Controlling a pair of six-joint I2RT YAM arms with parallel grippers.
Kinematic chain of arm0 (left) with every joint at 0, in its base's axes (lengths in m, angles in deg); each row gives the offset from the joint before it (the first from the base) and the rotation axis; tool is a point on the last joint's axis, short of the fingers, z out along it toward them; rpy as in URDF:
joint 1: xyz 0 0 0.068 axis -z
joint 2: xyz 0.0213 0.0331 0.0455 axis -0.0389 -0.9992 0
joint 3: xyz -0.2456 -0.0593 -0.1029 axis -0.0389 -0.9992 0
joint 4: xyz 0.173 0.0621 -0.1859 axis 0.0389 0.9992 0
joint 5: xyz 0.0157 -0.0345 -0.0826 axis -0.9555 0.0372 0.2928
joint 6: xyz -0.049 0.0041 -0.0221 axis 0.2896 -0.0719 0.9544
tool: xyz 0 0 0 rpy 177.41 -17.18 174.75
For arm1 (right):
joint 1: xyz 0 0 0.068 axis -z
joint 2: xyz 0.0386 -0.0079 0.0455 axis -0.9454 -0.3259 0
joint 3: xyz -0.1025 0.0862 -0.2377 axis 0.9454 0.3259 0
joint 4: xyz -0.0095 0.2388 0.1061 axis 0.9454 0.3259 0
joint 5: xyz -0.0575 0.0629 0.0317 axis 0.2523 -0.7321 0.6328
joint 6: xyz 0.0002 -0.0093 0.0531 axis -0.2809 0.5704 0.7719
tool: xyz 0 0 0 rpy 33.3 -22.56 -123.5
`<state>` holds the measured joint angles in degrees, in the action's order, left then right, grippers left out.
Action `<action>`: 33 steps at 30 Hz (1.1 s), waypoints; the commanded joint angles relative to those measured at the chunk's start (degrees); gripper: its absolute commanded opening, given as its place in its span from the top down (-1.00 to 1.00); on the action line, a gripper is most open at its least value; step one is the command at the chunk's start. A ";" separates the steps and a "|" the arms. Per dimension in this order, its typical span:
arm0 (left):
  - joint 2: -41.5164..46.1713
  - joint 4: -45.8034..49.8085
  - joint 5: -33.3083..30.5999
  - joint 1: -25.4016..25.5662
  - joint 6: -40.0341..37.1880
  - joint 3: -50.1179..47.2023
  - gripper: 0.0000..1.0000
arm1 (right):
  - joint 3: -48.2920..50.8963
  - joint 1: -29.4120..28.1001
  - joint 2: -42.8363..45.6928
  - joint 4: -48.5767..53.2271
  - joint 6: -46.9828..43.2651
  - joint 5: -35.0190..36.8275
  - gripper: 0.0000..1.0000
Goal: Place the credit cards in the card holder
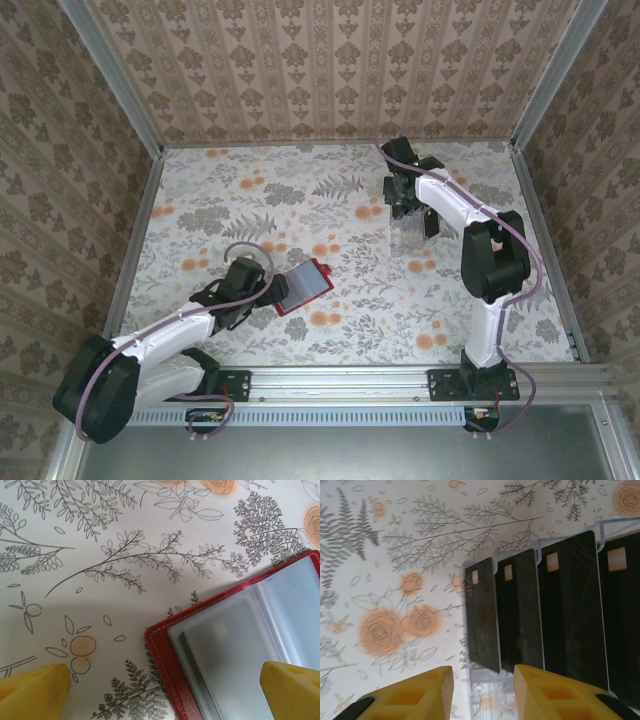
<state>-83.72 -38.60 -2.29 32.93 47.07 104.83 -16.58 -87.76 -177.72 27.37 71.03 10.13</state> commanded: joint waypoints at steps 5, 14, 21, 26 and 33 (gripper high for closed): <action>-0.48 0.10 -0.39 -0.35 -0.11 2.71 -1.00 | -6.69 0.91 -6.74 4.76 -3.01 1.52 0.29; -0.83 0.54 -0.72 -0.44 -0.14 3.40 -1.00 | -8.23 1.12 -10.70 4.99 -3.06 0.26 0.33; -1.54 0.55 -0.68 -0.44 -0.33 3.88 -1.00 | -8.00 1.30 -11.22 4.55 -2.71 -1.77 0.45; -1.63 0.55 -0.62 -0.48 -0.49 3.80 -1.00 | -7.82 1.46 -10.98 4.53 -2.44 -2.75 0.60; -1.45 0.55 -0.65 -0.44 -0.48 3.57 -1.00 | -7.24 1.76 -10.20 3.86 -2.07 -4.51 0.68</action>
<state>-85.12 -38.54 -2.31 32.93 47.07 107.21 -23.60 -86.12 -187.42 30.36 68.51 8.53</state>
